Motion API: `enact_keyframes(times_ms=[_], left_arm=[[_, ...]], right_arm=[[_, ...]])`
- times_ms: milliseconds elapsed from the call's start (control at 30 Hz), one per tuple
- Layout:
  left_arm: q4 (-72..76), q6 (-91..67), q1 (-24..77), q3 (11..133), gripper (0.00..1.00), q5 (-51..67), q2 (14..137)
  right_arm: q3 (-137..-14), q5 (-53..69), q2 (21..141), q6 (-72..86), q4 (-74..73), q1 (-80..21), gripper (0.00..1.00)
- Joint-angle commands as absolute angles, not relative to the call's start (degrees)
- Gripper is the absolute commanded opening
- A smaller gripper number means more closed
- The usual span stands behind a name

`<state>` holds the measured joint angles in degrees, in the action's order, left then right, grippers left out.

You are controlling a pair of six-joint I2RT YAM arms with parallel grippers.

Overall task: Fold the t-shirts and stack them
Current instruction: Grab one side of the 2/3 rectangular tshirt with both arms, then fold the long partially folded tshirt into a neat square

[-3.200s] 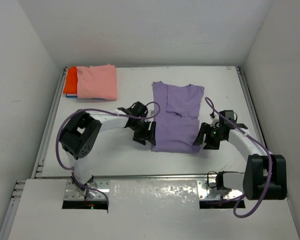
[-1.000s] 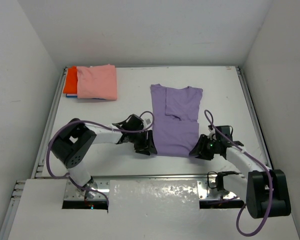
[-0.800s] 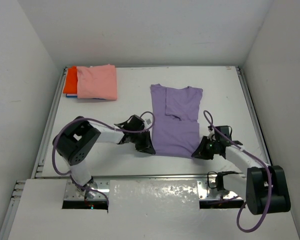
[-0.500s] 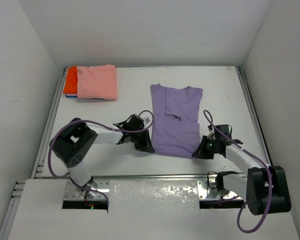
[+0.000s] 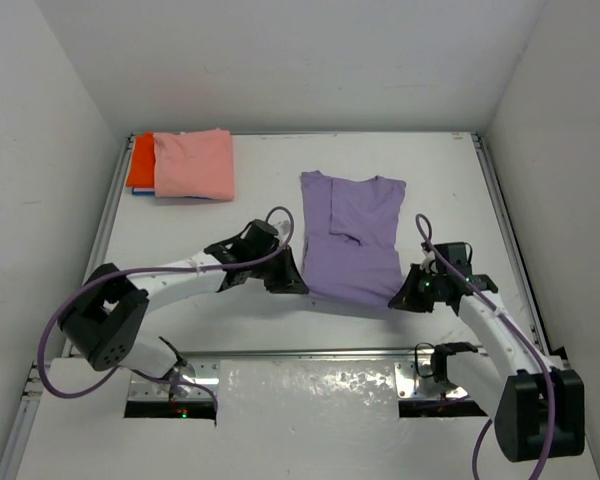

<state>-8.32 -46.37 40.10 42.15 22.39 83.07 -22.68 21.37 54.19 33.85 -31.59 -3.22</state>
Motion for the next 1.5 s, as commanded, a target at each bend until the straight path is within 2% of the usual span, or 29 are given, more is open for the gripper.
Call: enact_keyframes(times_ms=[0,200,467,833,1233,1300,1333,1367,1400,1433,1467], left_arm=[[-11.51,-47.11,40.25,45.25,0.00,19.69,80.07],[-13.79,-46.58,39.82,51.85,0.00,17.41,81.47],[-15.20,-45.44,31.47,66.76,0.00,18.63,88.85],[-19.42,-42.45,26.46,91.99,0.00,19.51,109.23],[-18.39,-44.03,21.98,110.91,0.00,20.39,127.96],[-12.09,-46.13,20.58,111.01,0.00,22.06,131.30],[-10.21,-47.01,20.13,111.27,0.03,22.41,132.53],[-8.19,-48.67,19.43,111.62,0.16,23.46,135.24],[-5.39,-49.13,19.16,113.62,0.23,24.25,136.66],[-4.75,-49.57,18.99,115.47,0.28,26.08,138.32],[-5.01,-49.22,18.81,117.49,0.47,26.63,141.47]], right_arm=[[-28.03,16.97,54.40,32.70,-34.19,-3.34,0.00],[-37.52,14.95,60.02,32.08,-34.19,-3.34,0.00],[-51.49,12.48,71.87,32.96,-32.52,-3.34,0.00],[-71.16,9.75,90.07,32.17,-32.61,-3.25,0.00],[-95.79,8.62,114.93,34.36,-33.05,-3.08,0.00],[-99.99,8.44,118.28,34.63,-32.78,-2.81,0.11],[-101.50,8.70,121.52,35.06,-32.44,-2.64,0.22],[-104.73,9.05,123.21,35.16,-32.26,-2.55,0.33],[-106.42,8.79,124.88,35.24,-32.95,-2.37,0.51],[-108.00,8.79,127.59,35.16,-33.22,-2.29,0.58],[-109.32,8.62,128.49,35.07,-33.40,-2.11,0.63]])
